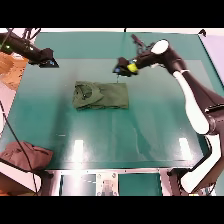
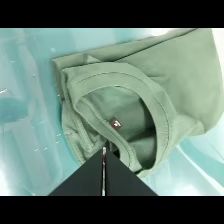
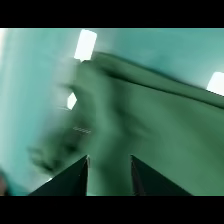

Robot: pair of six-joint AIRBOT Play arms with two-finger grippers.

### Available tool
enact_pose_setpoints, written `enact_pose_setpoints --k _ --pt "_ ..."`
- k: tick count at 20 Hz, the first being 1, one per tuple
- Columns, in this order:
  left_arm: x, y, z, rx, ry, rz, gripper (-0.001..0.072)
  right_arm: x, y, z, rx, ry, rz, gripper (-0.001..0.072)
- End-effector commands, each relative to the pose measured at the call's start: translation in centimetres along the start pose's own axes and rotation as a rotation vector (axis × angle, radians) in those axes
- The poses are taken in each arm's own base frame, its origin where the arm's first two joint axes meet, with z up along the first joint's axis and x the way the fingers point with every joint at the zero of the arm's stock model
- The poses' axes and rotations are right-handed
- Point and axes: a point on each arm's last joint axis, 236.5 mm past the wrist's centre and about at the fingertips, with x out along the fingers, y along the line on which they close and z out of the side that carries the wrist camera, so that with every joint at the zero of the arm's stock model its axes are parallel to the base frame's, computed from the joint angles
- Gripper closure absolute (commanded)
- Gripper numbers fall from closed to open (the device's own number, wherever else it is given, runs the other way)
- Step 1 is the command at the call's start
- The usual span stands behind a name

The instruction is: Fold the shirts.

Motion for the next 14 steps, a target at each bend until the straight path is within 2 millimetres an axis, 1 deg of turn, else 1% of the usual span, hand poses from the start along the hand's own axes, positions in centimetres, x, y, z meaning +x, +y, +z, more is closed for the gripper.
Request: enact_pose_setpoints --k 1,2,3,4,6,7,8,9,10,11,12,13,14 --pt "0.0 0.1 0.0 0.003 0.001 0.005 0.0685 -2.1 -8.2 -3.6 0.150 0.135 -0.111 0.0188" --pt "0.0 0.2 0.0 0.003 0.001 0.009 0.0685 -1.1 -9.4 -4.9 0.186 0.163 -0.120 0.0159" --pt "0.0 0.5 -0.1 0.003 0.003 0.020 0.0685 0.3 -10.4 -6.3 0.216 0.182 -0.128 0.0158" --pt "0.0 0.9 -0.2 0.003 0.006 0.036 0.0685 1.7 -11.1 -7.4 0.244 0.186 -0.130 0.0113" --pt "-0.1 1.7 -0.4 0.003 0.016 0.073 0.0685 4.1 -11.6 -8.6 0.291 0.174 -0.116 0.0113" --pt "-0.1 2.2 -0.5 0.003 0.021 0.092 0.0685 5.4 -11.3 -9.1 0.306 0.178 -0.095 0.0113" --pt "-0.2 2.5 -0.6 0.004 0.025 0.106 0.0685 6.4 -10.7 -9.6 0.315 0.191 -0.064 0.0113" --pt "-0.2 2.7 -0.6 0.004 0.027 0.113 0.0686 7.5 -9.7 -9.9 0.326 0.204 -0.019 0.0113" --pt "-0.2 2.8 -0.7 0.004 0.028 0.118 0.0685 8.5 -8.4 -9.8 0.323 0.199 0.028 0.0114" --pt "-0.2 2.9 -0.7 0.004 0.029 0.123 0.0685 9.1 -7.4 -9.4 0.315 0.178 0.063 0.0158" --pt "-0.2 3.1 -0.7 0.004 0.030 0.129 0.0686 9.5 -6.4 -8.7 0.302 0.148 0.089 0.0353" --pt "-0.2 3.1 -0.7 0.004 0.030 0.132 0.0686 9.5 -5.2 -7.8 0.288 0.120 0.124 0.0612" --pt "-0.2 3.2 -0.8 0.004 0.033 0.137 0.0685 9.1 -3.9 -6.8 0.273 0.100 0.159 0.0694"
